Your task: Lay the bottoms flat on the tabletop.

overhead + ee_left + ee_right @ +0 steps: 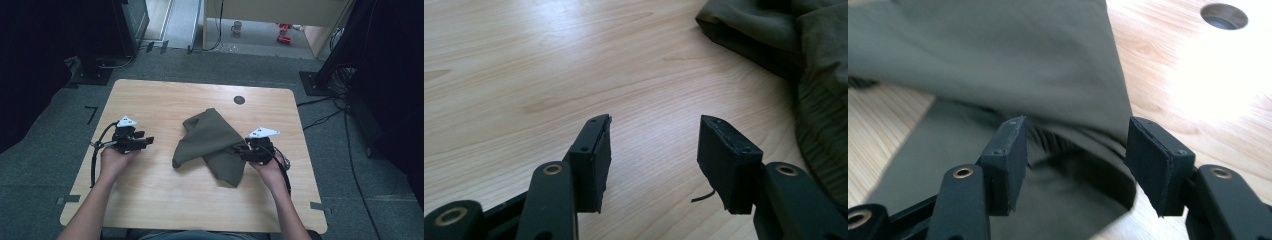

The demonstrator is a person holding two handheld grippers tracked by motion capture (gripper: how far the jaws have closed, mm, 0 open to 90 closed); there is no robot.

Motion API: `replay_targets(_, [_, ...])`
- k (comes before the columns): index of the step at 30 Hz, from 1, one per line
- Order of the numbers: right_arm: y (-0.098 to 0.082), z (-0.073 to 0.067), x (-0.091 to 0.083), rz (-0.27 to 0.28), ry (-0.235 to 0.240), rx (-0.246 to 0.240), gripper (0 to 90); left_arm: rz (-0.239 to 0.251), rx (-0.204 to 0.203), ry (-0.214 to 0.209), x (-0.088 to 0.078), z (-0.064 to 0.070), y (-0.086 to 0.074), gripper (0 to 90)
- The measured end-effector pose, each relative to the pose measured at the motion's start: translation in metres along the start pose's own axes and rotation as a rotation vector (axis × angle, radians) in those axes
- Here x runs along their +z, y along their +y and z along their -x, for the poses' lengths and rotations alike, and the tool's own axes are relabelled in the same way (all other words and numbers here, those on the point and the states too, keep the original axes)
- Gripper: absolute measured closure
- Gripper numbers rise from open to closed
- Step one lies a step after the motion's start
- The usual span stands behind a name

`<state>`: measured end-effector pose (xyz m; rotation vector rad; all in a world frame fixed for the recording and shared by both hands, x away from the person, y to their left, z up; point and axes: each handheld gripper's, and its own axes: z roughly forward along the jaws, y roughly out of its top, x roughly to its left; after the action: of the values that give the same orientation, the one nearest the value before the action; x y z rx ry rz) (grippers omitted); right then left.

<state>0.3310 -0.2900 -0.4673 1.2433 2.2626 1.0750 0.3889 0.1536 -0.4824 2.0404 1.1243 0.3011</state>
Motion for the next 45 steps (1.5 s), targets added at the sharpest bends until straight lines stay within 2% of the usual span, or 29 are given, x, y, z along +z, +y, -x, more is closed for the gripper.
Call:
replay_targets(3, [0.004, -0.003, 0.003, 0.010, 0.032, 0.002, 42.2, -0.001, 0.016, -0.012, 0.002, 0.005, 0.001, 47.3])
replay_targets(8, [0.010, -0.011, 0.007, -0.006, 0.045, -0.029, 42.4, -0.006, 0.034, -0.020, 0.003, 0.012, 0.002, 47.1])
replay_targets(17, [0.019, -0.021, 0.012, 0.004, 0.076, -0.062, 42.3, 0.007, 0.028, -0.046, 0.001, 0.018, 0.002, 47.1])
replay_targets(20, [0.023, -0.027, 0.015, 0.003, 0.090, -0.088, 41.2, 0.012, 0.024, -0.057, 0.000, 0.021, 0.002, 46.9])
replay_targets(28, [0.029, -0.043, 0.024, -0.005, 0.134, -0.139, 40.7, 0.016, 0.049, -0.055, -0.001, 0.025, 0.002, 45.6])
replay_targets(36, [0.031, -0.064, 0.038, -0.008, 0.169, -0.183, 33.0, 0.033, 0.042, -0.062, -0.003, 0.025, 0.001, 45.2])
replay_targets(38, [0.030, -0.069, 0.044, -0.029, 0.165, -0.185, 31.9, 0.033, 0.041, -0.061, -0.003, 0.025, 0.001, 45.0])
replay_targets(42, [0.028, -0.079, 0.058, -0.053, 0.150, -0.230, 31.3, 0.028, 0.042, -0.058, -0.002, 0.023, 0.000, 45.0])
replay_targets(45, [0.025, -0.081, 0.066, -0.056, 0.140, -0.245, 34.4, 0.027, 0.039, -0.058, -0.001, 0.022, 0.000, 45.0])
